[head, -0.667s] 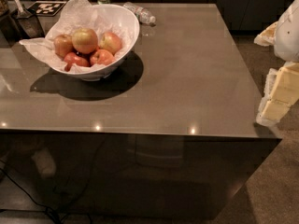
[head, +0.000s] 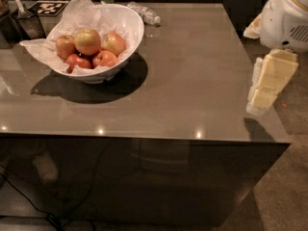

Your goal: Pick apple from white bowl

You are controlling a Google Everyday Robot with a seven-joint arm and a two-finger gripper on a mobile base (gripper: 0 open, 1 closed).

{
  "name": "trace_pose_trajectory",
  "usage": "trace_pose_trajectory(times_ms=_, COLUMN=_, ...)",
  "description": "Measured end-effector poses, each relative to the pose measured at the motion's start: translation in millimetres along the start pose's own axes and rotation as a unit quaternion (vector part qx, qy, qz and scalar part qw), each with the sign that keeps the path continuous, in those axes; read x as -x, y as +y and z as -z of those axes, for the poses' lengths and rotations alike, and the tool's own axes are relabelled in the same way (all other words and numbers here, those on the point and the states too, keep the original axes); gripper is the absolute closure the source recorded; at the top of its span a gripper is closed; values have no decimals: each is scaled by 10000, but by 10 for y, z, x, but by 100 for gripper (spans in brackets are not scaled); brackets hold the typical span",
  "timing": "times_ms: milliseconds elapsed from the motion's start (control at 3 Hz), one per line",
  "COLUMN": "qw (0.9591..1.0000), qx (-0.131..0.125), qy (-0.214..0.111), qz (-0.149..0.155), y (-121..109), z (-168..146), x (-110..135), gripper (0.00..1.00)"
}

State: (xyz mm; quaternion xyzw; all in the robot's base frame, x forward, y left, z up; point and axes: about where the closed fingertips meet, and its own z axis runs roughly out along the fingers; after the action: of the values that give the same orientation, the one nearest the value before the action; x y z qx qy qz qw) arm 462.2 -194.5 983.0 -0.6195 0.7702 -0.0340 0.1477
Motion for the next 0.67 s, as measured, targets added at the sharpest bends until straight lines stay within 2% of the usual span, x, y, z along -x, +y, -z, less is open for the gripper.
trace_pose_trajectory(times_ms=333, qw=9996, qx=-37, qy=7, qz=275, y=-182, z=-2, x=323, gripper=0)
trace_pose_trajectory(times_ms=667, qw=9996, qx=-39, qy=5, qz=276, y=-183, z=-1, x=325, gripper=0)
